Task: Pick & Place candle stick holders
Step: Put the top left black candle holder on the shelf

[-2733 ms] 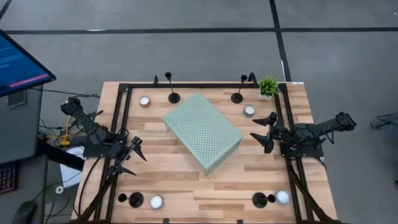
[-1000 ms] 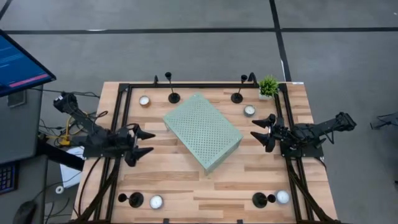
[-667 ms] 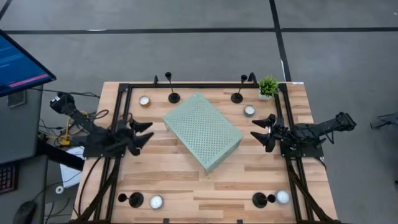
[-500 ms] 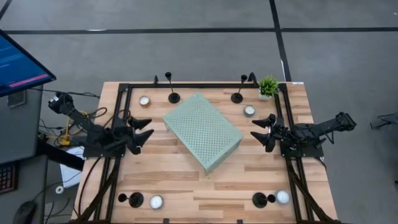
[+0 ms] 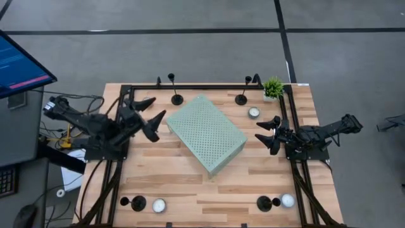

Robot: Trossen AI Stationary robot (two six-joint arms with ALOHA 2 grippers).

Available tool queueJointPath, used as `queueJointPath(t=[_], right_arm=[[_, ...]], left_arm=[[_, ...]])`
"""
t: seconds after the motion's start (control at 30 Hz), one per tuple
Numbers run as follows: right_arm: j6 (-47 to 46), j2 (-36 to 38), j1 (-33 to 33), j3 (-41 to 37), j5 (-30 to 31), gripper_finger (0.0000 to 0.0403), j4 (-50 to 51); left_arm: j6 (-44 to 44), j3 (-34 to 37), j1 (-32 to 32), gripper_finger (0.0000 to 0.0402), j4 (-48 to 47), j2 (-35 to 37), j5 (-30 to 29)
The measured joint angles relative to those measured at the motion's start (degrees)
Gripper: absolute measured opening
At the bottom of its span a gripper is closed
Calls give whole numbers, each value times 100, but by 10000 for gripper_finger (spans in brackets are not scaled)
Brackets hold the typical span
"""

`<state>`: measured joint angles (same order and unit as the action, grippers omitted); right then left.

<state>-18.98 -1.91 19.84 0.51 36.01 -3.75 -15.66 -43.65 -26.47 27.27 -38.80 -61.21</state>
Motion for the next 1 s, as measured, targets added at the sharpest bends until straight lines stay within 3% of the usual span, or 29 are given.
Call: queueJointPath(t=[0.07, 0.23, 0.37, 0.47, 0.73, 1.0], right_arm=[[0, 0, 0, 0, 0, 336, 0], [0, 0, 0, 0, 0, 336, 0], [0, 0, 0, 0, 0, 336, 0], [-2, 0, 2, 0, 0, 336, 0], [0, 0, 2, 0, 0, 336, 2], [0, -2, 2, 0, 0, 336, 0]], left_arm=[[399, -381, 258, 320, -412, -154, 628], [1124, -1413, 1216, 320, -1381, -860, 2894], [1659, -2298, 2315, 320, -3191, -1526, 3857], [1768, -2805, 3155, 320, -4348, -1814, 4175], [1747, -2974, 5012, 320, -5569, -1487, 4677], [1077, -2891, 5605, 320, -6032, -1725, 4915]])
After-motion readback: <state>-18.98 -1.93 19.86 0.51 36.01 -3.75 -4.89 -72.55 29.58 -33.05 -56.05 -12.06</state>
